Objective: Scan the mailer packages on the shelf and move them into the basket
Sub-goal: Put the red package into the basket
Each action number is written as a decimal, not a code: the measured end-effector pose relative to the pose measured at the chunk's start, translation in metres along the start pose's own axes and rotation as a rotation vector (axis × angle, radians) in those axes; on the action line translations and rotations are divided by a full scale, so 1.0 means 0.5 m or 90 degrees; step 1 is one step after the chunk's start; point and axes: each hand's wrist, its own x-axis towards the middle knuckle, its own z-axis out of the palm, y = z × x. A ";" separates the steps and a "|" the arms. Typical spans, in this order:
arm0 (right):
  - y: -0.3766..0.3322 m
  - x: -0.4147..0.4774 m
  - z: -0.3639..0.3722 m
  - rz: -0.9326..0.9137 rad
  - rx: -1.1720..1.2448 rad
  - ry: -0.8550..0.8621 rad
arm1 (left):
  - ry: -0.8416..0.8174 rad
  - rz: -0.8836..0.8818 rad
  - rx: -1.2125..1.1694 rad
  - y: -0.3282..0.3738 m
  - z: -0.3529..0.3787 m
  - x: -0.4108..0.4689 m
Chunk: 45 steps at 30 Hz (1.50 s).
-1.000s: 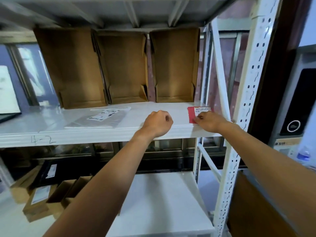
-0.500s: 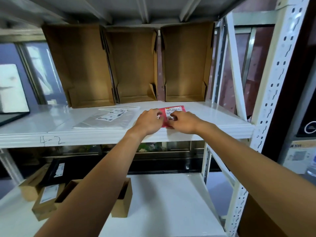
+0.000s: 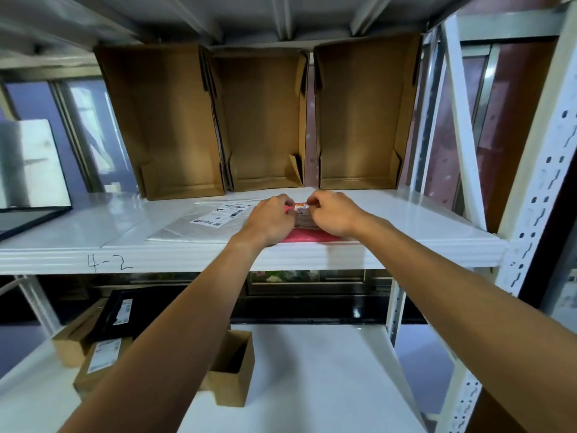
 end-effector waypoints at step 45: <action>0.034 0.017 0.054 -0.061 -0.259 0.059 | -0.110 0.190 0.337 0.011 0.028 -0.005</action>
